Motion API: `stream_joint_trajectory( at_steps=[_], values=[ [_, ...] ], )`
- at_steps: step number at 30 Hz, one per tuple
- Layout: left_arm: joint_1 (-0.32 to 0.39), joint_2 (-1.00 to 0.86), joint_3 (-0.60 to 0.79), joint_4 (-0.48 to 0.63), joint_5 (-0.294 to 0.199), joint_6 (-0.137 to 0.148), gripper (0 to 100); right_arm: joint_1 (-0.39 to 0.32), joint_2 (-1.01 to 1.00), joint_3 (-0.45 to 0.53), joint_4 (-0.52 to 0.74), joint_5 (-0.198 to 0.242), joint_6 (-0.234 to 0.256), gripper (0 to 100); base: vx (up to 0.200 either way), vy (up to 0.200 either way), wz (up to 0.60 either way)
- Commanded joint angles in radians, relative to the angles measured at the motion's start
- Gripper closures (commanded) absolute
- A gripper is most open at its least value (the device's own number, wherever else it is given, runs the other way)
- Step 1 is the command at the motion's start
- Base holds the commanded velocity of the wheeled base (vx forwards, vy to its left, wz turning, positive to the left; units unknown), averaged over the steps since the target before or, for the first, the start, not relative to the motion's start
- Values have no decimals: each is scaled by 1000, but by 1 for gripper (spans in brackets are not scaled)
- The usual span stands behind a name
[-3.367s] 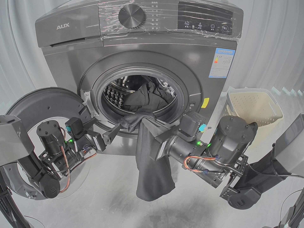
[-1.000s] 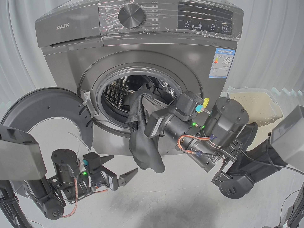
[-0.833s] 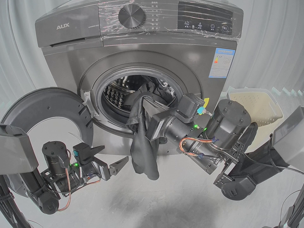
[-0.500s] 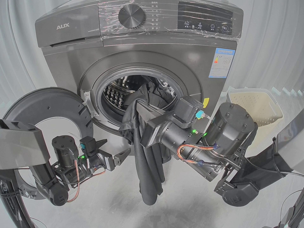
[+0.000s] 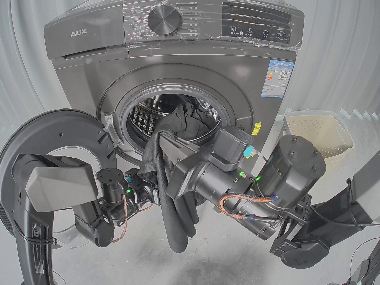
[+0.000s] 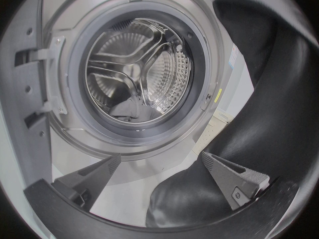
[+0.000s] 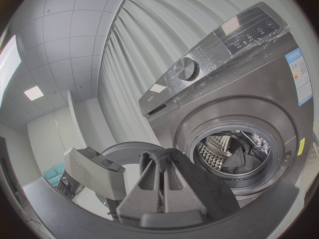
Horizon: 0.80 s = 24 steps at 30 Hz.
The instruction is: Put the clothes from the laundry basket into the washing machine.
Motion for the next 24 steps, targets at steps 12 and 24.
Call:
stream_joint_trajectory(
  at_steps=[12,24],
  values=[
    [-33,-68,123,-2,-6,3,0,-93,109,-162,51,22,2,100,0,0,0],
    [-62,-71,135,-2,-3,3,0,-82,123,-220,120,11,17,100,0,0,0]
  ],
)
